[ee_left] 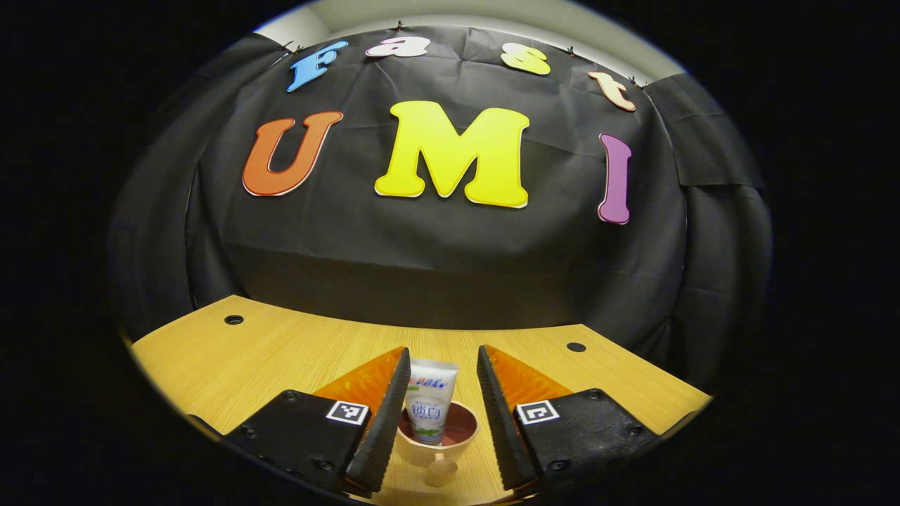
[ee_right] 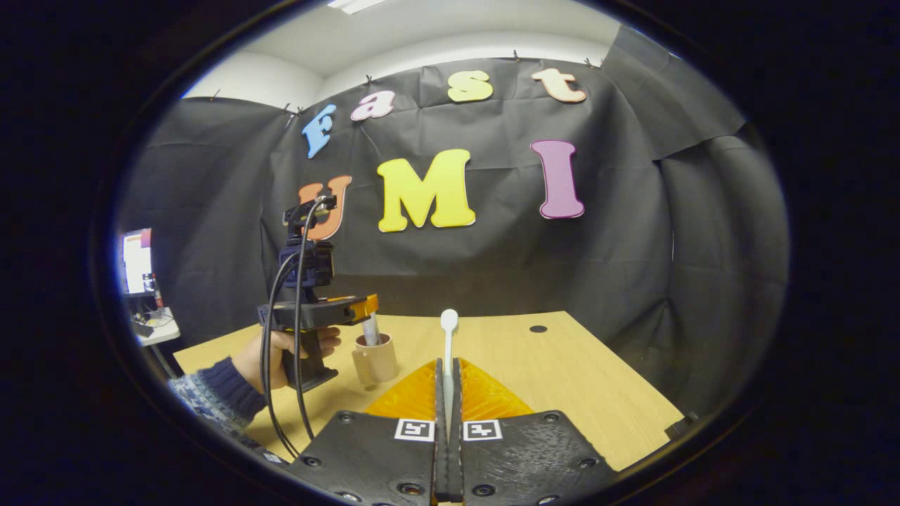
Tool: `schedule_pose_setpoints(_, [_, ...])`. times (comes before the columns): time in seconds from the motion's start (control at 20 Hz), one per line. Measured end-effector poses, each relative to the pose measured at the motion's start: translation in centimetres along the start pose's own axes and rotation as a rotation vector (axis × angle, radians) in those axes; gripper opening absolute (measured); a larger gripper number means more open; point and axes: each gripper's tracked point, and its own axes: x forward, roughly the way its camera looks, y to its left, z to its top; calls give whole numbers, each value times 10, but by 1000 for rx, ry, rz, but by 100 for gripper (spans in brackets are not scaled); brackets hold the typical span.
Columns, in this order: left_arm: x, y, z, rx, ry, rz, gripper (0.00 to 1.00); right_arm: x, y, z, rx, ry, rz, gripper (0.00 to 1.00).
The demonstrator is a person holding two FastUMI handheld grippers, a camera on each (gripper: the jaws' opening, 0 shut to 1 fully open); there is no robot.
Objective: Put the toothbrush and toothpaste on the desktop into the cup, then pick up the cup and place it on the coaster on the desktop.
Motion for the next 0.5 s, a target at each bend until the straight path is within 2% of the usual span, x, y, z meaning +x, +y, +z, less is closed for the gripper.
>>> schedule_pose_setpoints(0.05, [-4, 3, 1, 12, -2, 16, 79, 1, 1, 0, 1, -1, 1, 0])
schedule_pose_setpoints(0.1, [-8, 6, 3, 21, -5, 34, 68, 0, 2, 2, 3, -5, 3, 0])
schedule_pose_setpoints(0.15, [-13, 6, 5, 22, -18, 35, 85, 0, 4, 3, 3, -9, 6, 0])
schedule_pose_setpoints(0.25, [-25, 5, 9, 10, -37, 30, 95, 3, 5, 3, 6, -13, 12, 0])
schedule_pose_setpoints(0.4, [-44, -2, 6, 6, -19, 9, 97, 11, 8, 7, 6, -26, 21, 0])
schedule_pose_setpoints(0.5, [-62, 4, 7, 39, -2, 39, 98, 23, 10, 18, 7, -44, 24, 0])
